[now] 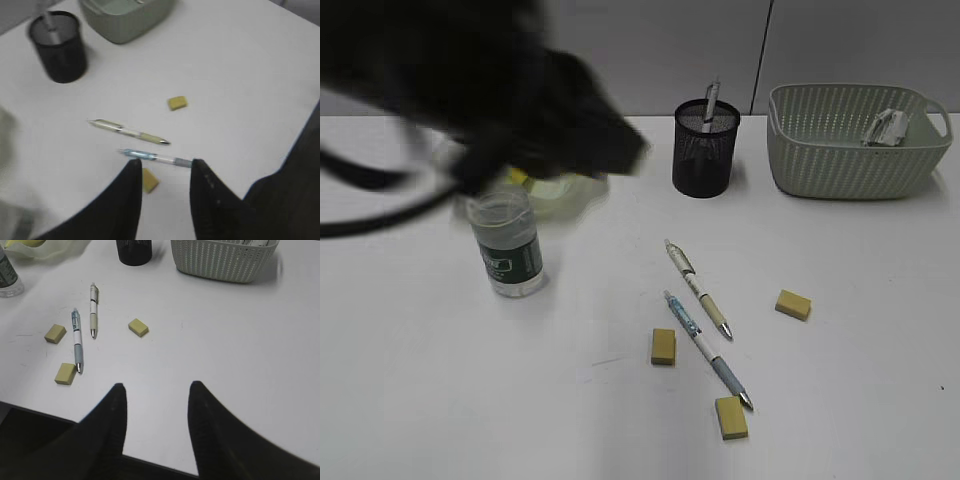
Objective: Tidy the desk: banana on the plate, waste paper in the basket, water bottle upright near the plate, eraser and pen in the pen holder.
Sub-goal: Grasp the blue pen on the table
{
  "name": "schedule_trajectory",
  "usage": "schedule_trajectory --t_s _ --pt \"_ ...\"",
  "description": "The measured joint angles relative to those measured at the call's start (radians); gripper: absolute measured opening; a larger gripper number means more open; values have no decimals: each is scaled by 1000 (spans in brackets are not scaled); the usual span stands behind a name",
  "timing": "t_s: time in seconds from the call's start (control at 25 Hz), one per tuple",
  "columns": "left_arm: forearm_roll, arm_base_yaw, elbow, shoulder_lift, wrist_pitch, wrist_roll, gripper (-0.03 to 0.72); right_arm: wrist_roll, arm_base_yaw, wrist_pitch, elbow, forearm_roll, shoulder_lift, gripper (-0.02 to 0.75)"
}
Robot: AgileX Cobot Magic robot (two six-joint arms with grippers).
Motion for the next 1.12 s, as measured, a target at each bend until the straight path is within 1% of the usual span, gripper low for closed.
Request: schedule_trajectory --t_s 0.04,0.08,0.12,0.16,0.24,0.28,0.36,0.48,0.64,0.72,0.84,0.96,1.12 --pt "83 -78 -62 96 4 -119 249 -1 0 0 0 0 0 330" --pt "157 -129 -127 197 18 -243 258 -1 0 -1 0 0 0 330" --pt "204 -152 -190 280 31 -335 277 -1 0 -1 0 1 0 330" --pt "227 -157 -239 375 42 -425 302 -1 0 -1 0 1 0 330" --pt "239 -139 -341 547 50 -543 379 -1 0 -1 0 1 0 330" --pt "227 -126 -385 609 56 -570 413 -1 0 -1 0 1 0 330" --pt "213 -94 -454 733 70 -646 449 -1 0 -1 0 1 0 330" --pt "211 -65 -524 854 91 -809 466 -1 0 -1 0 2 0 330" --pt "231 -59 -547 936 107 -1027 461 -2 0 -1 0 2 0 330" --pt "255 -62 -549 956 116 -1109 437 -2 0 -1 0 2 0 330" --pt "296 -66 -549 970 134 -1194 384 -3 0 -1 0 2 0 330" --pt "315 -66 -551 981 144 -1242 342 -3 0 -1 0 2 0 330" --pt "314 -66 -551 1002 162 -1276 316 -3 0 -1 0 2 0 330"
